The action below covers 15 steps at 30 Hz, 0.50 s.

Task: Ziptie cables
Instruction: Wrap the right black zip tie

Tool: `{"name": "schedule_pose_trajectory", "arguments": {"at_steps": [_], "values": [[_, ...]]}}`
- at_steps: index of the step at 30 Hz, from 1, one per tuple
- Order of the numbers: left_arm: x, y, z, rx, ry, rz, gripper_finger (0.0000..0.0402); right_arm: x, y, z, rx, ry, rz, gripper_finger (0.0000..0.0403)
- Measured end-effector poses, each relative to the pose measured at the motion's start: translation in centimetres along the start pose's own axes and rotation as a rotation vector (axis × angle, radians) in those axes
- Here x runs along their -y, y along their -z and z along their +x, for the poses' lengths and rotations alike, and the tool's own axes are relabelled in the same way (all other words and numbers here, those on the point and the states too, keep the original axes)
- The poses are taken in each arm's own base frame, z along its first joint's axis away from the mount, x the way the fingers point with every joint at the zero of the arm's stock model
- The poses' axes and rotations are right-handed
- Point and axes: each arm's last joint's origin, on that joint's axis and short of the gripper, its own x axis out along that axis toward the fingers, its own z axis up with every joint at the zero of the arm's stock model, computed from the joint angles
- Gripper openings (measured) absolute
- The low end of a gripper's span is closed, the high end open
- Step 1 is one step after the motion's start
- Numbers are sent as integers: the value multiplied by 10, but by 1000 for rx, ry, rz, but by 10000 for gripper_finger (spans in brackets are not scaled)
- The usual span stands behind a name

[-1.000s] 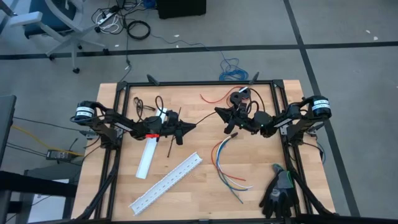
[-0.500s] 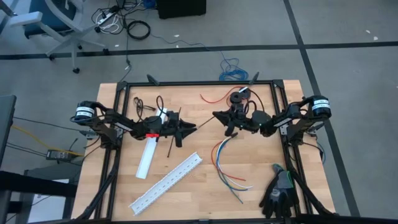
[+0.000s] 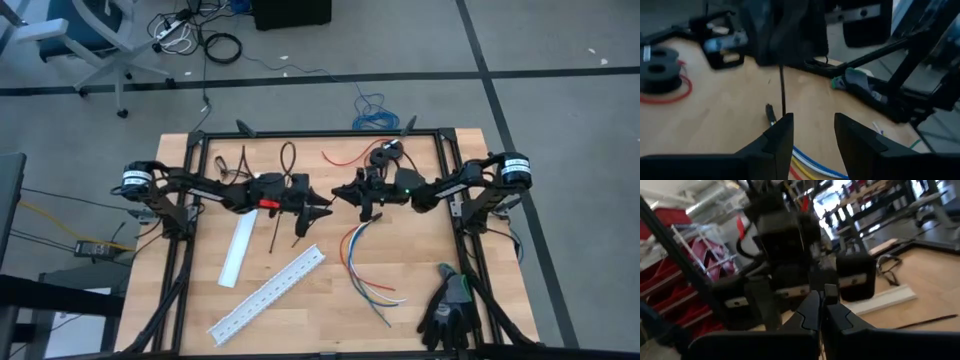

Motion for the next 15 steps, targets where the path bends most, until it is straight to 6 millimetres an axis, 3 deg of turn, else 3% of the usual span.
{"name": "schedule_pose_trajectory", "arguments": {"at_steps": [9,15], "values": [[-5,-16,4,23,-12,21,149,0,-7,13,-55,-30,-43,0],[-6,-16,4,26,-23,25,98,1,-7,14,-74,-46,-44,0]]}}
